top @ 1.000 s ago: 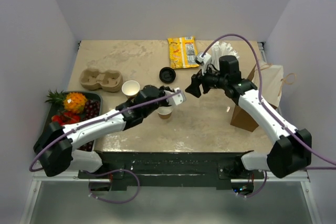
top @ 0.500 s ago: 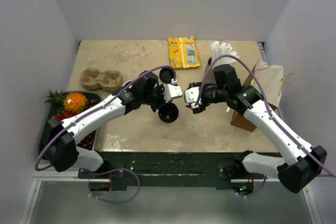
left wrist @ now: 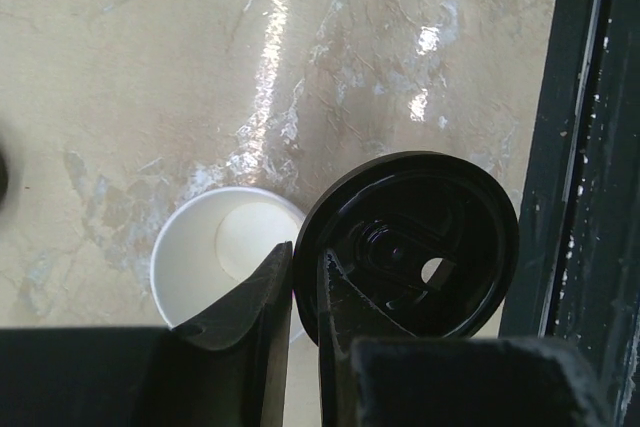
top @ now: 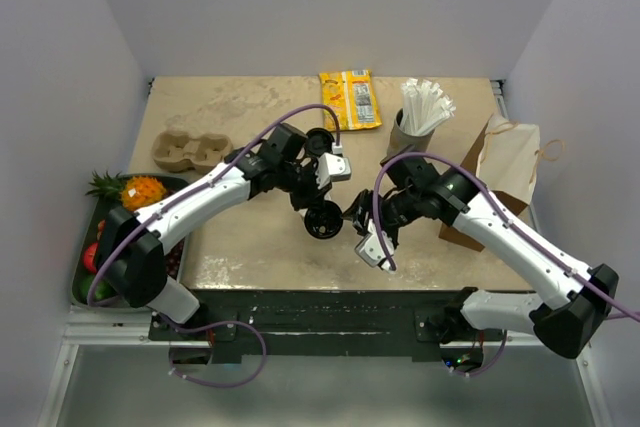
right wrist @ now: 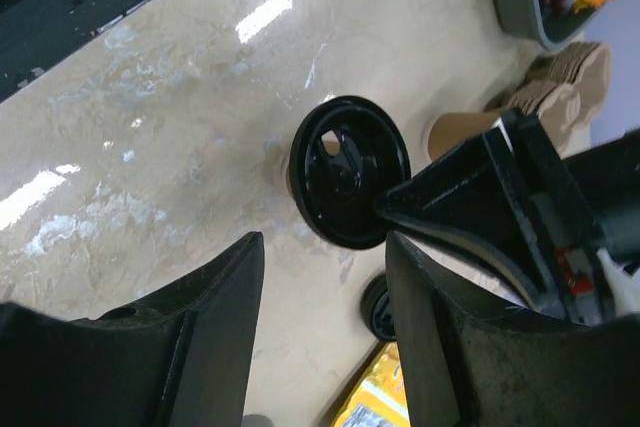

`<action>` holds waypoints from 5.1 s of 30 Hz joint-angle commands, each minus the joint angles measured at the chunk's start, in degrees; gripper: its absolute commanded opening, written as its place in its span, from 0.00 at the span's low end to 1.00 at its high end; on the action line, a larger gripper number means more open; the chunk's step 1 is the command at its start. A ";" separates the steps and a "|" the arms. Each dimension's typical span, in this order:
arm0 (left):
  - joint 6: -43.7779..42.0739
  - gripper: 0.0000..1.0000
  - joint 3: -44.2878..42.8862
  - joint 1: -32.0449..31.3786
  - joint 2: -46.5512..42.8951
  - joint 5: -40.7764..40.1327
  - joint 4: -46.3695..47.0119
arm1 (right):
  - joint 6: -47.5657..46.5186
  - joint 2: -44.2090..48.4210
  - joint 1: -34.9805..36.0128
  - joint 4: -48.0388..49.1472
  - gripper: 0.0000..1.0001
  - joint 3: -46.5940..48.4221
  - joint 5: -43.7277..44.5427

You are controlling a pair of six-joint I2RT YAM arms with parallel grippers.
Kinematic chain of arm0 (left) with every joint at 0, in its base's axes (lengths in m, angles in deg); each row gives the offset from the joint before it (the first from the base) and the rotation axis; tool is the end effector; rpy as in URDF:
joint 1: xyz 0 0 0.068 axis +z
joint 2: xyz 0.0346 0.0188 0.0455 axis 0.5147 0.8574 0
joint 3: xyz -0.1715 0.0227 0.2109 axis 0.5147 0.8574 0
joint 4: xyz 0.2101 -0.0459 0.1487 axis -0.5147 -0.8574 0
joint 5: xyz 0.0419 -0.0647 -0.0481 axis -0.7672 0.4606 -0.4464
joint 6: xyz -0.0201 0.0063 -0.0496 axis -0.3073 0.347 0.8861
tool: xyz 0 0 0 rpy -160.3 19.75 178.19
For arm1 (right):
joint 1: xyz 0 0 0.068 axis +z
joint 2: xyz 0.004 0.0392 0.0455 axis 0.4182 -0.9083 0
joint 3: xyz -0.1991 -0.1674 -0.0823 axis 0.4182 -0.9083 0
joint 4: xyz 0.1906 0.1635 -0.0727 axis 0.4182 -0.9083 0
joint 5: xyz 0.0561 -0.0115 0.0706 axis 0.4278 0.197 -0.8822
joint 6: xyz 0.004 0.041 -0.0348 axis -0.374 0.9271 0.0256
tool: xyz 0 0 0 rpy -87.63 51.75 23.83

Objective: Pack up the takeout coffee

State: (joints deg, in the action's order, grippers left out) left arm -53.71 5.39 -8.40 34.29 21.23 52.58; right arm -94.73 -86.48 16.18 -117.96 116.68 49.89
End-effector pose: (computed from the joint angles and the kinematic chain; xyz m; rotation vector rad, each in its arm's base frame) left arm 0.2411 -0.2203 0.2804 1.5005 1.9147 -0.7278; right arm 0.1519 0.1600 0.3291 -2.3043 0.4864 0.3285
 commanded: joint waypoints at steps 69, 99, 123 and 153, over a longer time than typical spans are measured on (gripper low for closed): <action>1.32 0.46 -13.32 3.60 9.70 4.96 -9.12 | 23.51 -14.39 9.28 11.80 0.01 1.68 13.09; 15.74 0.75 24.81 17.75 -26.95 -0.41 29.47 | 98.13 -33.37 -11.81 30.34 0.00 13.13 -41.23; 12.31 0.74 22.45 15.03 -18.52 5.04 30.00 | 126.61 -38.82 -15.50 57.33 0.00 5.56 -35.96; 12.57 0.73 21.74 12.66 -12.54 6.62 35.89 | 126.44 -40.23 -17.35 53.82 0.06 5.47 -32.53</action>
State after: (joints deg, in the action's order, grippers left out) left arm -40.22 28.54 4.76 21.70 26.28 85.13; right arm 31.25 -126.65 -1.06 -64.52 121.16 15.79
